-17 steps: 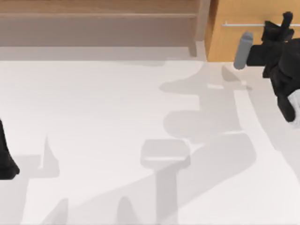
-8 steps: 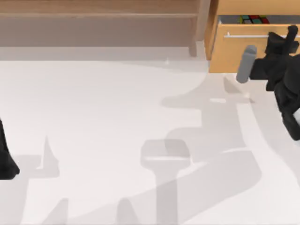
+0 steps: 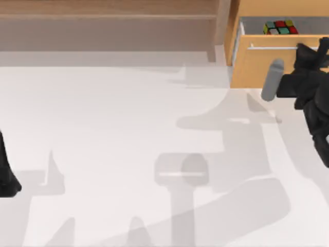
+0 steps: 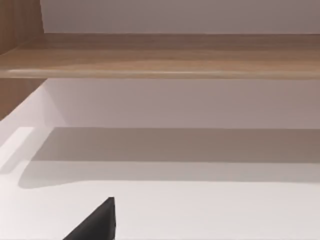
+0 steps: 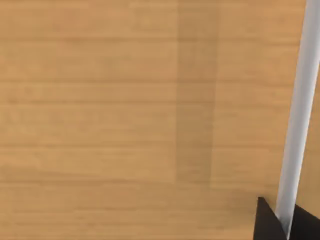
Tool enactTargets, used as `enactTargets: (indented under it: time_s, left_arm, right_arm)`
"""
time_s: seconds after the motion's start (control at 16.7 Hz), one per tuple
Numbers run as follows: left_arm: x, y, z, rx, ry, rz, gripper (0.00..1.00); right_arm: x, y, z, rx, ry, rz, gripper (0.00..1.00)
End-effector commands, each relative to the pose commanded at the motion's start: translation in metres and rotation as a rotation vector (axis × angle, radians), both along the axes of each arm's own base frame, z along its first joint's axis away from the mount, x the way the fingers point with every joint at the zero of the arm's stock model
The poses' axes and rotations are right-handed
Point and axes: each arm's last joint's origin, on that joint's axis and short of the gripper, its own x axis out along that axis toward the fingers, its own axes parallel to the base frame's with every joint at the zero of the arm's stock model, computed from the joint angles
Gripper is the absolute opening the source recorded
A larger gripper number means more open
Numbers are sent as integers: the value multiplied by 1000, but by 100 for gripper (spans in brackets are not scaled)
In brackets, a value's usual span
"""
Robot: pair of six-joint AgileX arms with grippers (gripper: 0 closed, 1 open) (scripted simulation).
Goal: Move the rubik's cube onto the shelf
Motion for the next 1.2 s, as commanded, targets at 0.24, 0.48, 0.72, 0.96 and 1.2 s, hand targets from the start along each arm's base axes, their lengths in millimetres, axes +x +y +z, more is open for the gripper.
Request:
enactTargets:
  time_s: [0.24, 0.48, 0.72, 0.96, 1.2]
  left_arm:
    - [0, 0, 0, 0, 0, 0, 100]
    - [0, 0, 0, 0, 0, 0, 100]
    - [0, 0, 0, 0, 0, 0, 100]
    - [0, 0, 0, 0, 0, 0, 100]
    - [0, 0, 0, 0, 0, 0, 100]
  right_arm:
    - [-17, 1, 0, 1, -4, 0, 0]
    - [-55, 1, -2, -2, 7, 0, 0]
    - [-63, 1, 0, 0, 0, 0, 0]
    - [-66, 1, 0, 0, -2, 1, 0]
    - [-102, 1, -2, -3, 7, 0, 0]
